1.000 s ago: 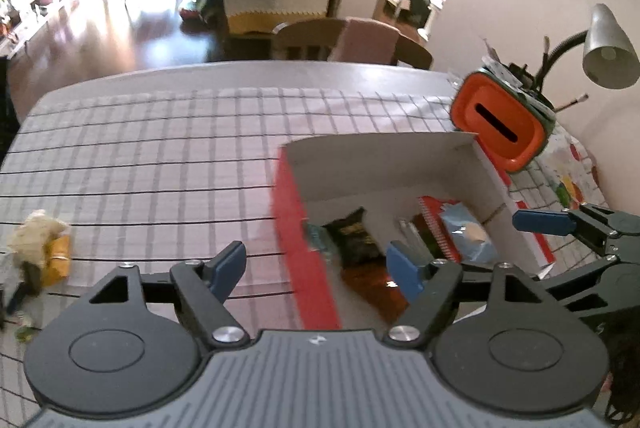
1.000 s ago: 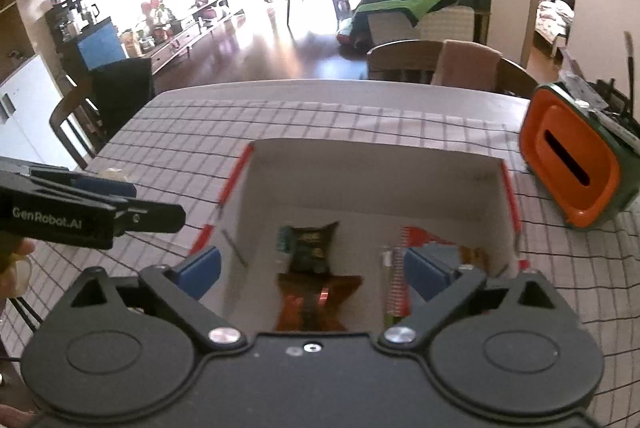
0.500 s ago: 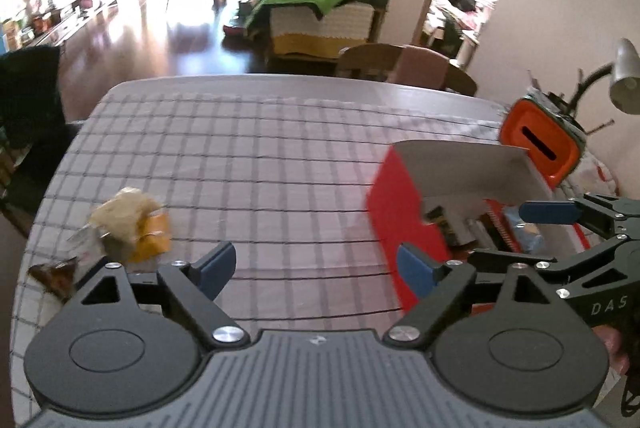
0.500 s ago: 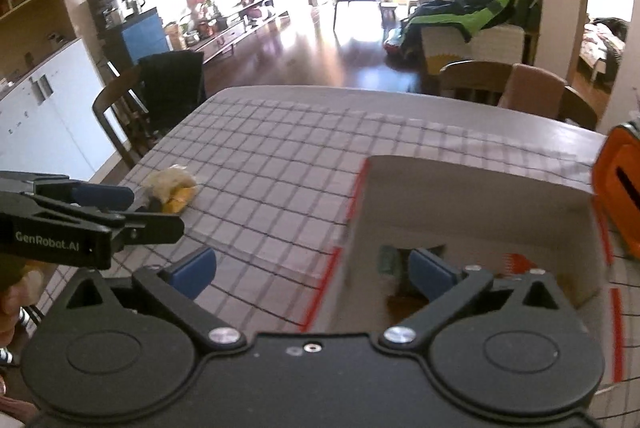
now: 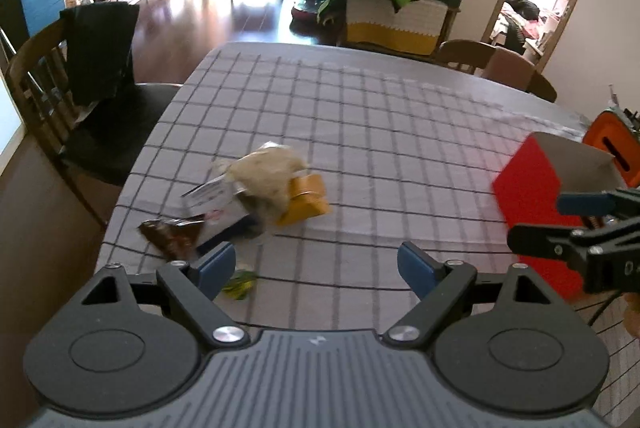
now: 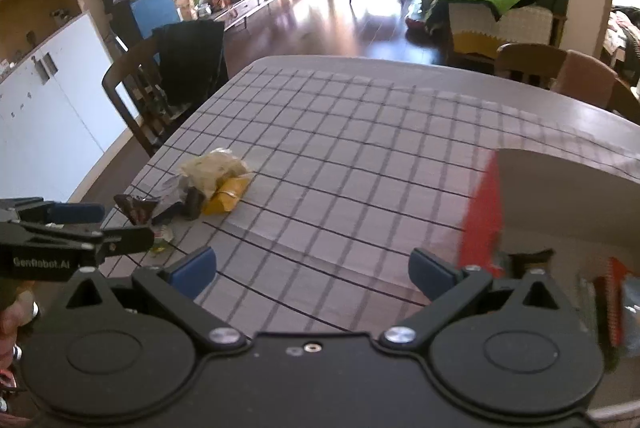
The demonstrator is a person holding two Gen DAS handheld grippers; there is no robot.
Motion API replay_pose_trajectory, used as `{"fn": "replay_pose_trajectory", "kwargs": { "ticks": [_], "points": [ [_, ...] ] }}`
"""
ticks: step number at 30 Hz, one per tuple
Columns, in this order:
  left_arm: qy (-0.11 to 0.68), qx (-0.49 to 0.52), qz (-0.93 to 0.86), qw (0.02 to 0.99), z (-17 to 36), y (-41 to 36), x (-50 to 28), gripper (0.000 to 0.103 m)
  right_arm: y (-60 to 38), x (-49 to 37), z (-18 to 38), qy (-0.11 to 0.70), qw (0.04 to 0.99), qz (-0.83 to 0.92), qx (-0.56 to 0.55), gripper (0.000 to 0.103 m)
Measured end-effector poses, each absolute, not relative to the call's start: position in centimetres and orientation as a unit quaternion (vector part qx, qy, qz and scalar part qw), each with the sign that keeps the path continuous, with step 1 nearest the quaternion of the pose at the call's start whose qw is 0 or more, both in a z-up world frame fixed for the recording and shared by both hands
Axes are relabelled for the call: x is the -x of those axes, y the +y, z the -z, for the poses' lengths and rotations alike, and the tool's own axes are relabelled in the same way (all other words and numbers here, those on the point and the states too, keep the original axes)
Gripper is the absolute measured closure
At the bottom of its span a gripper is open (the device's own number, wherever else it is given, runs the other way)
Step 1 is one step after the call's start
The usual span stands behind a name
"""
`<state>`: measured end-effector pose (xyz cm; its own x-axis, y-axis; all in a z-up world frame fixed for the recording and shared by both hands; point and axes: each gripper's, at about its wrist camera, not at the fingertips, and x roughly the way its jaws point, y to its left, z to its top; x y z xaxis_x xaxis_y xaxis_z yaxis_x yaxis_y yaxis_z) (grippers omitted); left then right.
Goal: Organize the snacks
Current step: 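Withdraw both open tools from the box back toward the snack pile, then grasp the cream bread bag with the right tool while the left tool grasps the green drink pouch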
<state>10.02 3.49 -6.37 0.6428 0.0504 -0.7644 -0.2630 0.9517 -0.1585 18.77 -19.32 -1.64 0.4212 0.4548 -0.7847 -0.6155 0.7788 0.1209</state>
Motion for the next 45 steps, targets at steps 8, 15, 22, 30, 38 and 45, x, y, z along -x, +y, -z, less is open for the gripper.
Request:
{"fn": "replay_pose_trajectory", "kwargs": {
  "ticks": [8, 15, 22, 30, 38, 45],
  "points": [
    [0.419, 0.132, -0.098, 0.893, 9.2, 6.9, -9.5, 0.014, -13.0, -20.1, 3.6, 0.436, 0.826, -0.335, 0.125, 0.000],
    [0.435, 0.154, -0.101, 0.881, 11.6, 8.7, -9.8, 0.015, -8.4, -22.5, 4.5, 0.452, 0.817, -0.337, 0.126, 0.001],
    [0.443, 0.169, -0.091, 0.876, 12.7, 9.6, -10.8, 0.025, -4.3, -25.4, 6.0, 0.478, 0.814, -0.313, 0.101, 0.003],
    [0.455, 0.177, -0.086, 0.869, 13.8, 10.0, -12.4, 0.037, 0.4, -27.6, 8.5, 0.509, 0.808, -0.280, 0.099, 0.010],
    [0.464, 0.198, -0.075, 0.860, 14.4, 10.3, -13.5, 0.040, 3.2, -29.1, 10.6, 0.547, 0.794, -0.248, 0.087, 0.017],
    [0.476, 0.214, -0.077, 0.849, 15.2, 10.8, -13.9, 0.050, 4.2, -29.1, 11.9, 0.571, 0.780, -0.241, 0.090, 0.028]
  ]
}}
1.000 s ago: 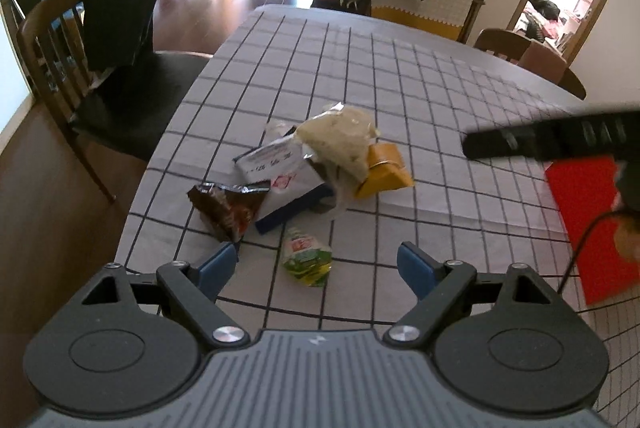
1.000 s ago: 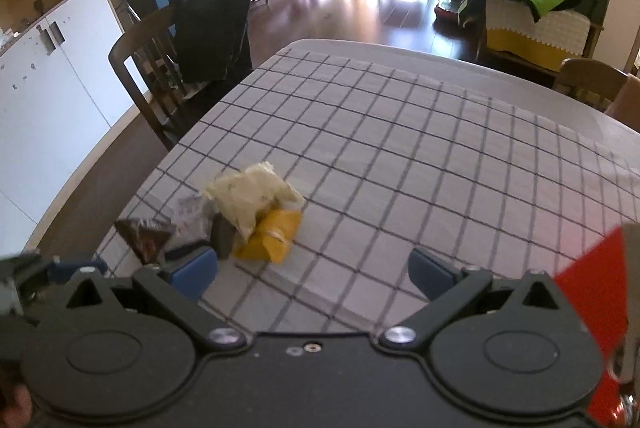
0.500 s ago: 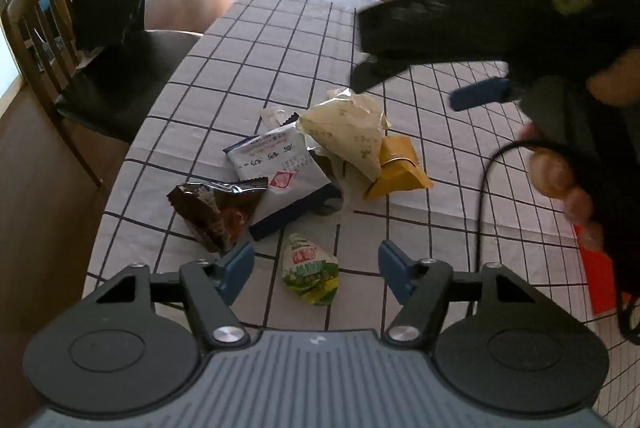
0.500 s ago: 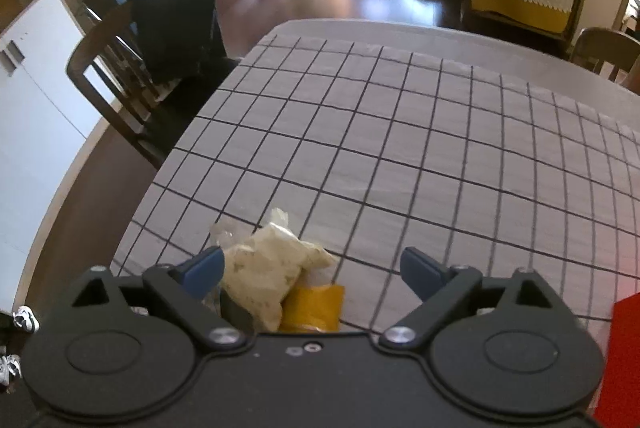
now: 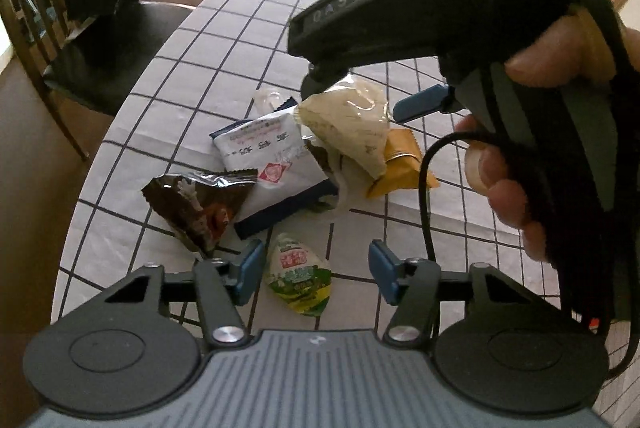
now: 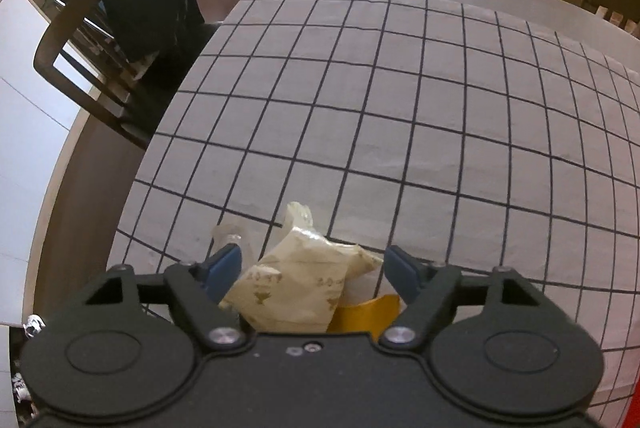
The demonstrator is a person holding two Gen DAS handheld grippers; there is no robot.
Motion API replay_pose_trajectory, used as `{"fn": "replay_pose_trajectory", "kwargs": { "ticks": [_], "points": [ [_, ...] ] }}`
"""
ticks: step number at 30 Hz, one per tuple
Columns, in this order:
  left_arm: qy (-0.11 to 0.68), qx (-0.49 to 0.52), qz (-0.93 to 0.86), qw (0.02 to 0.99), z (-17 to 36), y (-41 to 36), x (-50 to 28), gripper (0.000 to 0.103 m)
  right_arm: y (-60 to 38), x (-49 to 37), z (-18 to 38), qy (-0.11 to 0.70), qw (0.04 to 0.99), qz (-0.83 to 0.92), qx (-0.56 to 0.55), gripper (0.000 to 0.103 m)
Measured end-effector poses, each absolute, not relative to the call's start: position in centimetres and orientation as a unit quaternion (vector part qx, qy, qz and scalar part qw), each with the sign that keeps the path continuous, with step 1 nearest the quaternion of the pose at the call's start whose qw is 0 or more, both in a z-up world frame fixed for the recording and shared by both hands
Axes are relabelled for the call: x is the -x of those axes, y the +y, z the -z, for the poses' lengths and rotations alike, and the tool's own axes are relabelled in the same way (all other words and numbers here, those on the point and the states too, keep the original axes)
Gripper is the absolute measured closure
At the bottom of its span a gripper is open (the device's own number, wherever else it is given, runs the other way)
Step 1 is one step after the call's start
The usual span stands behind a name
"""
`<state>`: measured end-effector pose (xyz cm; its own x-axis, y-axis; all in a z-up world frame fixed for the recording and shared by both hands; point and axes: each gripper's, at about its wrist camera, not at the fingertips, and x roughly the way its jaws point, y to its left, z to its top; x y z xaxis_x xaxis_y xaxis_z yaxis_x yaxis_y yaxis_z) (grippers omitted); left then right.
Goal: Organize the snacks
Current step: 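Grasp the cream bread bag with the right tool while the left tool grasps the green drink pouch, then carry the bread bag and drink pouch into the red box and release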
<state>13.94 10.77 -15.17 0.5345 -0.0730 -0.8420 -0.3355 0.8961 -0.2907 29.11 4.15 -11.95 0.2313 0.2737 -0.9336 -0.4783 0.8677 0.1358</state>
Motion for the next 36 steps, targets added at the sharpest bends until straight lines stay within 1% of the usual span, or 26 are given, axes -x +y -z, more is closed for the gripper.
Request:
{"fn": "replay_pose_trajectory", "kwargs": {
  "ticks": [2, 5, 7, 8, 11, 18, 28, 36],
  "points": [
    [0.478, 0.216, -0.077, 0.848, 15.4, 10.9, -13.9, 0.053, 4.5, -29.0, 12.0, 0.567, 0.781, -0.244, 0.095, 0.032],
    [0.483, 0.214, -0.080, 0.845, 15.6, 10.8, -13.9, 0.061, 4.7, -28.8, 12.0, 0.563, 0.782, -0.247, 0.104, 0.041],
    [0.483, 0.207, -0.081, 0.847, 15.6, 10.7, -13.9, 0.064, 4.7, -28.8, 11.9, 0.560, 0.782, -0.251, 0.109, 0.050],
    [0.483, 0.204, -0.082, 0.848, 15.6, 10.6, -13.9, 0.067, 4.7, -28.8, 11.8, 0.559, 0.781, -0.254, 0.111, 0.053],
    [0.481, 0.206, -0.082, 0.848, 15.5, 10.6, -13.8, 0.069, 5.0, -28.5, 11.8, 0.551, 0.782, -0.265, 0.120, 0.056],
    [0.478, 0.214, -0.080, 0.848, 15.5, 10.9, -13.4, 0.070, 4.4, -27.6, 11.1, 0.529, 0.788, -0.288, 0.129, 0.069],
    [0.469, 0.222, -0.073, 0.851, 15.2, 11.3, -12.7, 0.070, 1.9, -26.1, 8.9, 0.509, 0.798, -0.303, 0.112, 0.074],
    [0.462, 0.218, -0.064, 0.857, 14.2, 10.9, -11.5, 0.070, -1.9, -24.5, 7.3, 0.499, 0.811, -0.298, 0.074, 0.076]
  ]
}}
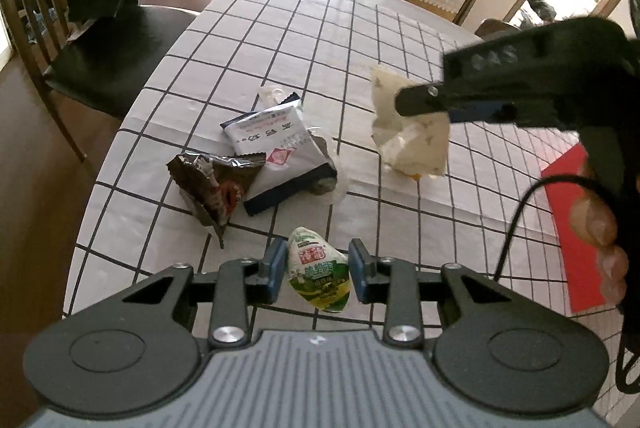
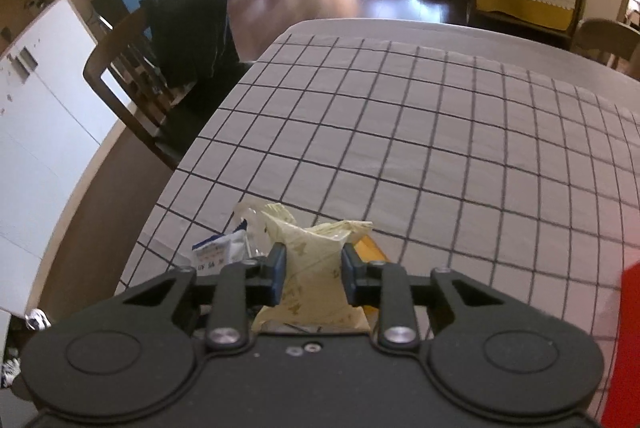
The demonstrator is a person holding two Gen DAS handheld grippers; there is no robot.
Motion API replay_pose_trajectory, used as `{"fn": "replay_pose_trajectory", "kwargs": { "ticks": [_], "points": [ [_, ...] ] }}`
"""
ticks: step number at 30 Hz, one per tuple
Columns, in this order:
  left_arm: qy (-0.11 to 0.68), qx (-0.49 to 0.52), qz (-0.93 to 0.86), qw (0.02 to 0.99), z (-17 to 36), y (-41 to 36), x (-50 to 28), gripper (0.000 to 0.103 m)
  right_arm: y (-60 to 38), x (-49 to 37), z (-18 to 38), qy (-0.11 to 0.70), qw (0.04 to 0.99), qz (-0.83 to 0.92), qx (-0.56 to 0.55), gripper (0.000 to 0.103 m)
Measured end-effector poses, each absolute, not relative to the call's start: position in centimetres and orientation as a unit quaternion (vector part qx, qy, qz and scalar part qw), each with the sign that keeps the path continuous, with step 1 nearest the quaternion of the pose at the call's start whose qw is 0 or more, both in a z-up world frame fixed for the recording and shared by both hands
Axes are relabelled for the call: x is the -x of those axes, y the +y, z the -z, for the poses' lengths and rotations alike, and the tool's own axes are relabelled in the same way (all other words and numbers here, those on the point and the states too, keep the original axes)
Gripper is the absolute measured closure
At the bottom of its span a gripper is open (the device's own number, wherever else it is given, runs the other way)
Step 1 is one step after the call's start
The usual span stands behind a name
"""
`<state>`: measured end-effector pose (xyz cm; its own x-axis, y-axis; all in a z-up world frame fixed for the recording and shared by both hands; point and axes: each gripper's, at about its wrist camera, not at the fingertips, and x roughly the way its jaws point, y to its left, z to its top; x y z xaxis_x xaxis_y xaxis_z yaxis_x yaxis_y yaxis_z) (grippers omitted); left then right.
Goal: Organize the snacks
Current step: 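Carry the bread bag and drink pouch into the red box and release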
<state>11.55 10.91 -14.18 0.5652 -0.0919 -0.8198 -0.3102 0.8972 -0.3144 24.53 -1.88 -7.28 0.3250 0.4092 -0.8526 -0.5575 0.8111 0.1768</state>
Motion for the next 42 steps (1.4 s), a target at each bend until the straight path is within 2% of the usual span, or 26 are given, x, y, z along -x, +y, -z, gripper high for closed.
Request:
{"fn": "replay_pose_trajectory", "kwargs": {
  "ticks": [16, 29, 42],
  "points": [
    [0.438, 0.157, 0.014, 0.885, 8.5, 4.9, -10.9, 0.070, -13.0, -20.0, 1.3, 0.454, 0.849, -0.270, 0.017, 0.076],
    [0.414, 0.099, 0.060, 0.903, 3.6, -6.2, -12.9, 0.070, -25.1, -19.1, -1.5, 0.431, 0.871, -0.236, -0.008, 0.076],
    [0.416, 0.067, 0.089, 0.902, 1.8, -16.8, -16.6, 0.070, -35.3, -20.6, -1.7, 0.418, 0.886, -0.199, -0.016, 0.076]
  ]
}}
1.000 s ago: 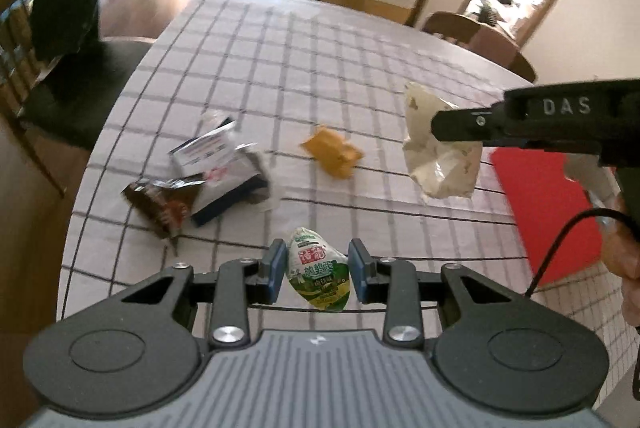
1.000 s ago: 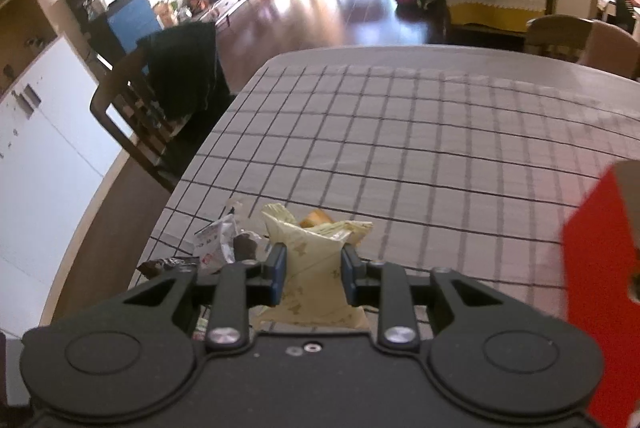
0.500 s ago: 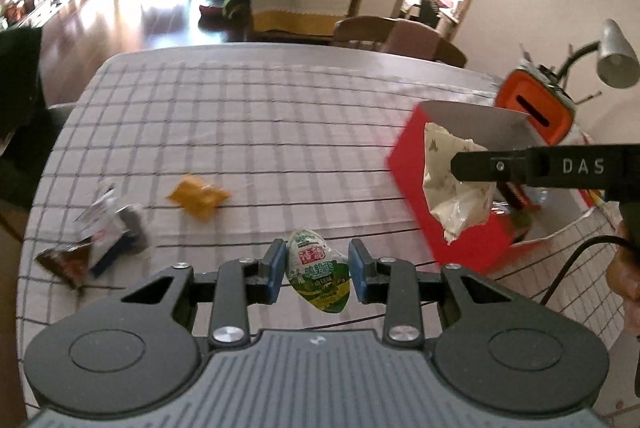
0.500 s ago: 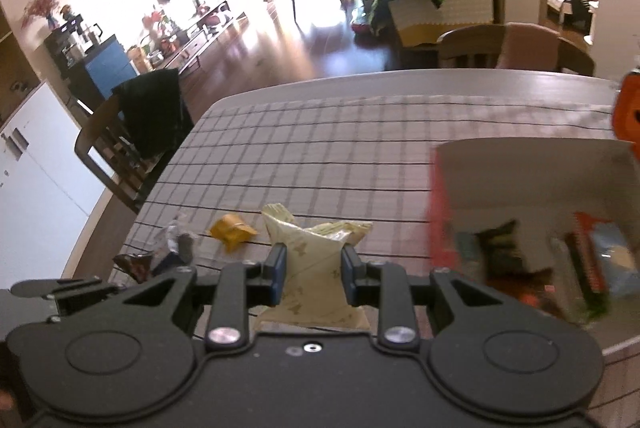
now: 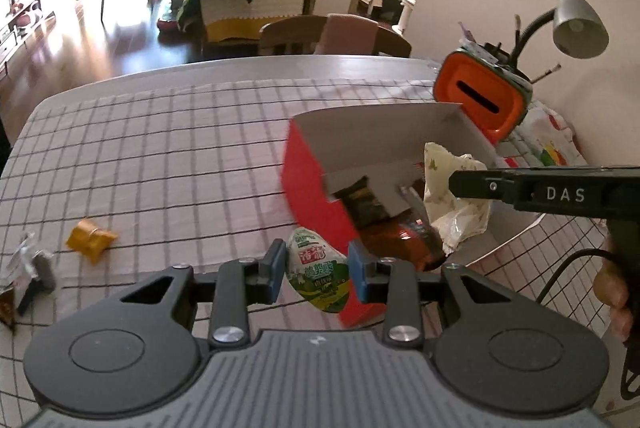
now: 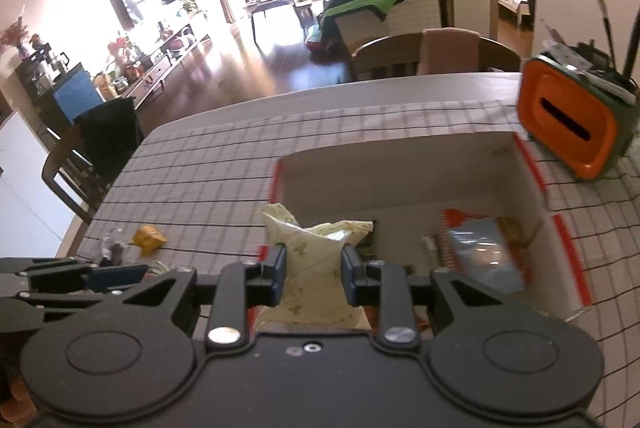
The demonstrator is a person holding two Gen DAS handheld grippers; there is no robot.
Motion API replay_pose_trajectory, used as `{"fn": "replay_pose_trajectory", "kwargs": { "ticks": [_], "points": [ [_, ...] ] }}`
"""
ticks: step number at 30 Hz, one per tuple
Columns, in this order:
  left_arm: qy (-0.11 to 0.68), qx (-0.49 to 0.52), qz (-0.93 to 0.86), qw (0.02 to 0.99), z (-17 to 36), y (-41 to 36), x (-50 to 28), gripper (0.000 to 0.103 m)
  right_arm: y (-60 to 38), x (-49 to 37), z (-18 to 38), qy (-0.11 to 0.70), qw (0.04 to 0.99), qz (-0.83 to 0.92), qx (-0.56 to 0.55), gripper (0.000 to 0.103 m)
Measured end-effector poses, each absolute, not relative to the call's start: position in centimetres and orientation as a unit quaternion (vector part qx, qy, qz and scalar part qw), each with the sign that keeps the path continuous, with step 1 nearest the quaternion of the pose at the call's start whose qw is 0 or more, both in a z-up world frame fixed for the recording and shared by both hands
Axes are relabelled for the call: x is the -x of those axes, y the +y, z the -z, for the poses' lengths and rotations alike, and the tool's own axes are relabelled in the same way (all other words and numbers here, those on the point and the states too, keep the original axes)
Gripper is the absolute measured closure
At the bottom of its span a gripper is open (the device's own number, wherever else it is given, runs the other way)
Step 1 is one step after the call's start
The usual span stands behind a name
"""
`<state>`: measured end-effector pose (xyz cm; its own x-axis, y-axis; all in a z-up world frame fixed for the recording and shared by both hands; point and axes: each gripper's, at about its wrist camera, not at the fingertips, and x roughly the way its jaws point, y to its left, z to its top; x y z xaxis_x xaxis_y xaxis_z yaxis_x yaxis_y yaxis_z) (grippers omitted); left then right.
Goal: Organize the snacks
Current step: 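Carry the bread bag and drink pouch into the red box and release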
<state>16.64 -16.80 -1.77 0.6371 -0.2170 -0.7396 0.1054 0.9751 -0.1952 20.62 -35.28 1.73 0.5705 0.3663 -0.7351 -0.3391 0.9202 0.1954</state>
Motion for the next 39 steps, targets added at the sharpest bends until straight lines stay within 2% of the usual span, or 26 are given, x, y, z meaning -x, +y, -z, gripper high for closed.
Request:
{"fn": "replay_pose_trajectory", "kwargs": {
  "ticks": [17, 39],
  "points": [
    [0.455, 0.026, 0.104, 0.884, 4.1, -25.2, -24.4, 0.070, -43.9, -25.3, 1.6, 0.450, 0.878, -0.159, -0.002, 0.076],
    [0.586, 0.043, 0.072, 0.806, 9.8, -28.5, -32.5, 0.069, -43.7, -29.2, 3.4, 0.474, 0.861, -0.176, 0.049, 0.075]
  ]
}}
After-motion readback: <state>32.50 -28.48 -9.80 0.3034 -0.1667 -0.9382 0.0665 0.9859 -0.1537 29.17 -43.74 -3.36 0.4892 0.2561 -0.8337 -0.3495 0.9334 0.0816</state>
